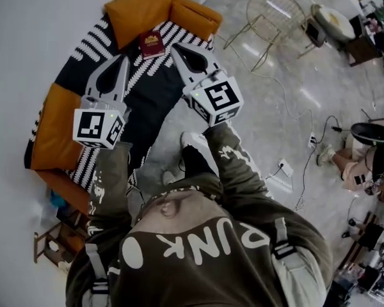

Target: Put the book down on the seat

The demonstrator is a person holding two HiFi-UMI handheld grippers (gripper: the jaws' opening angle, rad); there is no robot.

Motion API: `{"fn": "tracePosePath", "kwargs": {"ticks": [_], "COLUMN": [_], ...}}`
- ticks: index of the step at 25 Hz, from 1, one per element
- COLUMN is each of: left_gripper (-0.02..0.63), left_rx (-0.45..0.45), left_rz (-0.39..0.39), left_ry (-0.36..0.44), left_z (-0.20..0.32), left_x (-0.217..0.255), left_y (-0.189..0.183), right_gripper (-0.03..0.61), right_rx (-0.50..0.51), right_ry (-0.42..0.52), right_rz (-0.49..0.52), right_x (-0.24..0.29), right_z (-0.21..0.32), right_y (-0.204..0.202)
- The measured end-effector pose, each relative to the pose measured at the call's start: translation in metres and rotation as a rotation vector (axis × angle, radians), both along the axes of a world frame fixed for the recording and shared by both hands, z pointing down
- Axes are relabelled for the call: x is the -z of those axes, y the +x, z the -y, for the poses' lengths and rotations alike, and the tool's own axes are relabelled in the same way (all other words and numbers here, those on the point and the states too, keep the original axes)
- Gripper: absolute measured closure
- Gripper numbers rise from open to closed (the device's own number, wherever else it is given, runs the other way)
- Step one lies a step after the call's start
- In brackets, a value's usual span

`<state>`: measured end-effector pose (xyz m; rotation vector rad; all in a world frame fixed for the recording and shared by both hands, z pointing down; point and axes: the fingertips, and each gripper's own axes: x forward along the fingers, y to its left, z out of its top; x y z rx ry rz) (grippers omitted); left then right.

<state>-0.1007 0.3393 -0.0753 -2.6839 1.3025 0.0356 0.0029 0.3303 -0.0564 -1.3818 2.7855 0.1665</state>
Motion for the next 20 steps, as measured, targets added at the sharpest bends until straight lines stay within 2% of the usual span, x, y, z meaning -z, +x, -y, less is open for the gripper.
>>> {"fn": "tracePosePath", "kwargs": {"ticks": [4,8,13,20], "left_gripper": [0.611,0.611,0.611,0.611], "left_rx": [-0.029,-0.045,-0.04,-0.037], "left_rz": [0.003,0.0,0.002,0.004], "left_ry": [-0.012,-0.003,0.011,0.031], "left_z": [-0.053,-0.085,-0.097,-0.109], "left_x": [0.002,0.015,0.021,0.033], "left_y": [-0.011,-0.011,-0.005,0.022], "right_gripper": [0.568,0.568,0.568,0.568], "right_rx": [-0.025,-0.035,-0.03,-0.028], "right_ry": [0.004,0.013,0.026,0.041], "right_rz": [-0.003,0.002,0.008,0.007], "right_x": [0.006,0.019,0.024,0.033], "right_z": [-0.059,-0.091,-0.106,-0.115], "right_y": [-0.016,-0.019,-0.016,0.01]}}
